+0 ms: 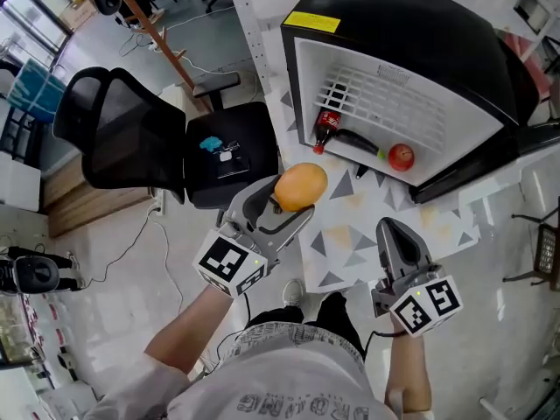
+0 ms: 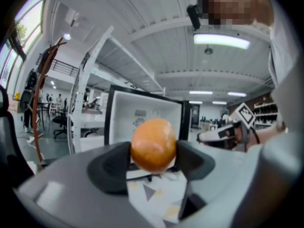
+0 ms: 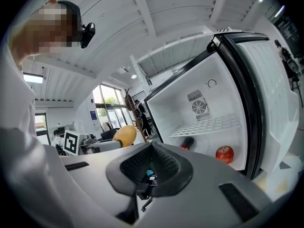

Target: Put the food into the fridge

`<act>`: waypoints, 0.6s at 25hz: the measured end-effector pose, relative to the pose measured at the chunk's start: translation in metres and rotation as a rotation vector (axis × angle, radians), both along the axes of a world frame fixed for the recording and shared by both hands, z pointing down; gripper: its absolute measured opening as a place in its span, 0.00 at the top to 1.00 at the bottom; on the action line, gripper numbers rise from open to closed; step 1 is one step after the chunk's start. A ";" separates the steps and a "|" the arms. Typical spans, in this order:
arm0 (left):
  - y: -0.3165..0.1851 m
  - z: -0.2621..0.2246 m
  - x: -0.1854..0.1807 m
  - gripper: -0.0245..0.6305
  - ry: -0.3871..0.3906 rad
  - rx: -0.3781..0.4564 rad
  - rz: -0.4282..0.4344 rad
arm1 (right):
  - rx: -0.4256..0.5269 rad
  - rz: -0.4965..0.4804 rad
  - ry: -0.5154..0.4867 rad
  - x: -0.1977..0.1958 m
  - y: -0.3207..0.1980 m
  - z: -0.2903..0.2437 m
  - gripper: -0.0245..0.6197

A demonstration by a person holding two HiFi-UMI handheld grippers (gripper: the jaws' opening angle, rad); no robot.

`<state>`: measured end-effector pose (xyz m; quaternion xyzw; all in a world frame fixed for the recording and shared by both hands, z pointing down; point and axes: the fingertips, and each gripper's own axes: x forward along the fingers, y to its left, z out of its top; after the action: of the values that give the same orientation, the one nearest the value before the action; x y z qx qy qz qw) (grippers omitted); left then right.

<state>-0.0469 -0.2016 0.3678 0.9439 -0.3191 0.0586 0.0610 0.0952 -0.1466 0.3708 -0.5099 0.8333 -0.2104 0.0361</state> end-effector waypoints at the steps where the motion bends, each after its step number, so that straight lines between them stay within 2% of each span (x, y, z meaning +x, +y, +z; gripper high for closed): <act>1: -0.004 0.000 0.004 0.50 -0.004 0.002 -0.006 | 0.002 -0.008 -0.002 0.004 -0.003 0.000 0.96; 15: -0.065 0.004 0.058 0.50 -0.068 0.041 -0.086 | 0.008 -0.100 -0.033 0.046 -0.044 0.006 0.96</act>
<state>0.0112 -0.2662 0.3723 0.9279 -0.3623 0.0812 0.0335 0.1414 -0.1903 0.3766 -0.4640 0.8579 -0.2167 0.0412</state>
